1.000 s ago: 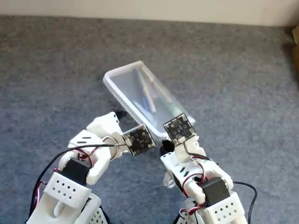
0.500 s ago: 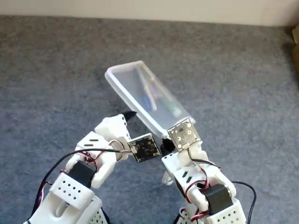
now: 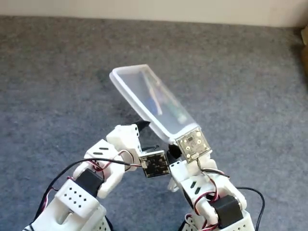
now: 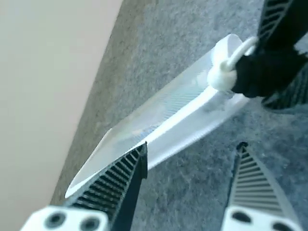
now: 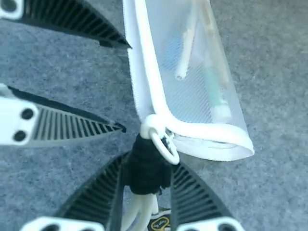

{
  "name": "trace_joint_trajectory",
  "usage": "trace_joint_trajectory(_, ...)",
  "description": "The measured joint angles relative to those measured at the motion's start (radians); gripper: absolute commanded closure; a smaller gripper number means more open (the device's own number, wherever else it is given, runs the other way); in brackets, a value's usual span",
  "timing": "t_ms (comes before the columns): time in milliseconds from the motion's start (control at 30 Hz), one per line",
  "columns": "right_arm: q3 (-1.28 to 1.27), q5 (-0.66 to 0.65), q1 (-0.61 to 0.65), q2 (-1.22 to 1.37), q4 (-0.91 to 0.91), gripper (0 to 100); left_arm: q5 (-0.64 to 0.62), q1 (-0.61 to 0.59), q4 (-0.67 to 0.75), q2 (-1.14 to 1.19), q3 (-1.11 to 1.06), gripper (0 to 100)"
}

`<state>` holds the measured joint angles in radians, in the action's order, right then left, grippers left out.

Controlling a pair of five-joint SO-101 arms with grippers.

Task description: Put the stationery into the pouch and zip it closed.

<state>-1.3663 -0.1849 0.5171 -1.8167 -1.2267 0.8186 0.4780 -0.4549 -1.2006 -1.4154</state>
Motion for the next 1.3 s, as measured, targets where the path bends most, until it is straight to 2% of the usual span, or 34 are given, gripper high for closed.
trace_joint_trajectory(200, 0.000, -0.051, 0.094, 0.000, -0.017, 99.4, 0.003, 0.000, 0.052, 0.000, -0.011, 73)
trace_joint_trajectory(933, 0.000, -0.043, 0.103, 0.000, -0.017, 99.4, 0.003, 0.002, 0.058, 0.000, -0.040, 73)
trace_joint_trajectory(1300, 0.002, -0.035, 0.198, 0.000, -0.017, 99.4, 0.003, 0.017, 0.058, 0.000, -0.083, 73)
